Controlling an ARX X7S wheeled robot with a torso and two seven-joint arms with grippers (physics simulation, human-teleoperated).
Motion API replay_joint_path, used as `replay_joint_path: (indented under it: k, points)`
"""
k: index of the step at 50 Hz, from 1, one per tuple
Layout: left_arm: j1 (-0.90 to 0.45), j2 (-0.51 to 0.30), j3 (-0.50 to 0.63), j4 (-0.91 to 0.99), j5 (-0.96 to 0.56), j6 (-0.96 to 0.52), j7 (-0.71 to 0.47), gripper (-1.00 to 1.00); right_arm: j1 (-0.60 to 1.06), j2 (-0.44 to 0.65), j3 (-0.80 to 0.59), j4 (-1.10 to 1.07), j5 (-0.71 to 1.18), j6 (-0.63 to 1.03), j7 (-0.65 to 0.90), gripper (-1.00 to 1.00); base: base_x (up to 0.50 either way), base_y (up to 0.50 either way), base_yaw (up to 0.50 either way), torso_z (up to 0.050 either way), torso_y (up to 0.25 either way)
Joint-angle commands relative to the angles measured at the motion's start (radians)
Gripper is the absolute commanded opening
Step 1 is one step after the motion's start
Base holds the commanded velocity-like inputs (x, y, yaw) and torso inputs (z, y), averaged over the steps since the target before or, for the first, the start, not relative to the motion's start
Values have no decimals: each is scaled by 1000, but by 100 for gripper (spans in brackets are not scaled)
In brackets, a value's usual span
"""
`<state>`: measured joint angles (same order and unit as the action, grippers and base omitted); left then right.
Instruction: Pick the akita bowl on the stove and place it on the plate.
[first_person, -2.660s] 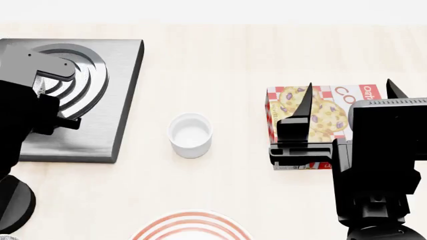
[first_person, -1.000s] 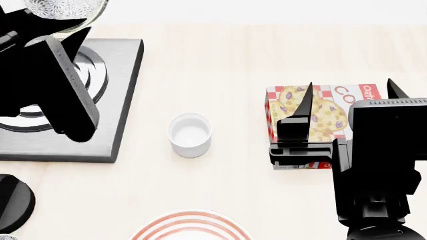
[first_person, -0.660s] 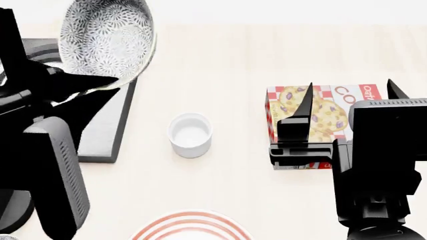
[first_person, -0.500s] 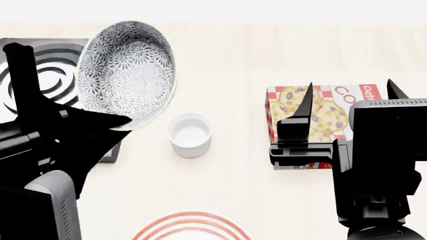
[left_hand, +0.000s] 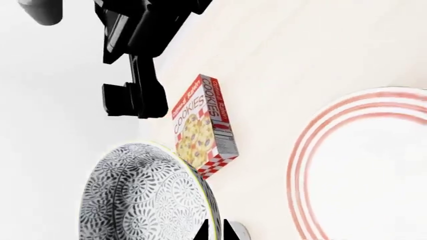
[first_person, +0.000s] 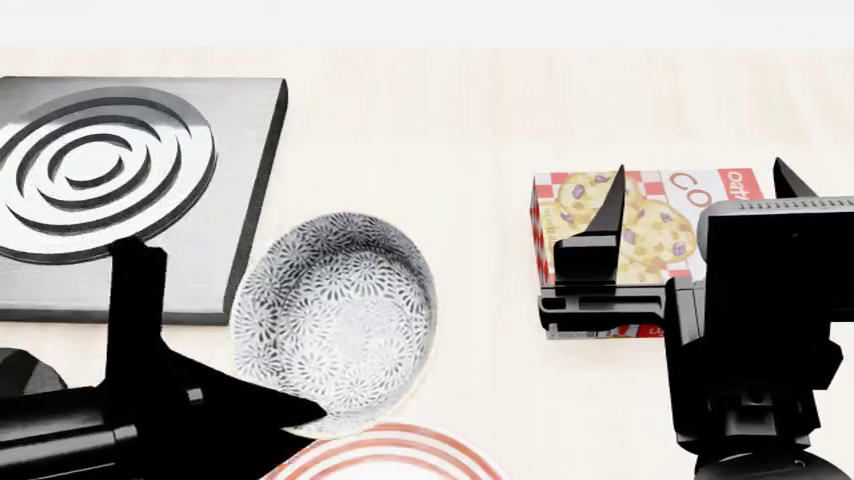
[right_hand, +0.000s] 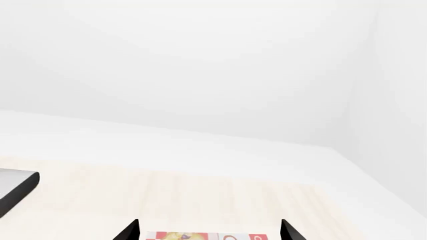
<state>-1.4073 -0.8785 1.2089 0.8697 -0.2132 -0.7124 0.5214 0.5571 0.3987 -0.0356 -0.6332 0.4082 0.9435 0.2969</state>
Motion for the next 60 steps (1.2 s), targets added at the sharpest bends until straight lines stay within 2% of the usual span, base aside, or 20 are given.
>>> replay_joint_path:
  k: [1, 25, 38, 60]
  points:
    - [-4, 86, -79, 26, -135, -104, 41, -100, -1, -17, 21, -1, -13, 1, -18, 100, 0, 0, 0, 0, 0]
    - [6, 138, -50, 113, -255, -249, 54, -100, 1, -14, 20, -3, -4, 5, -10, 100, 0, 0, 0, 0, 0]
    - [2, 136, 25, 113, -206, -237, 56, -100, -1, -13, 22, 4, -2, -6, -8, 100, 0, 0, 0, 0, 1]
    - [36, 112, 88, 49, -148, -188, 41, -100, -4, -9, 20, 9, 2, -14, -6, 100, 0, 0, 0, 0, 0]
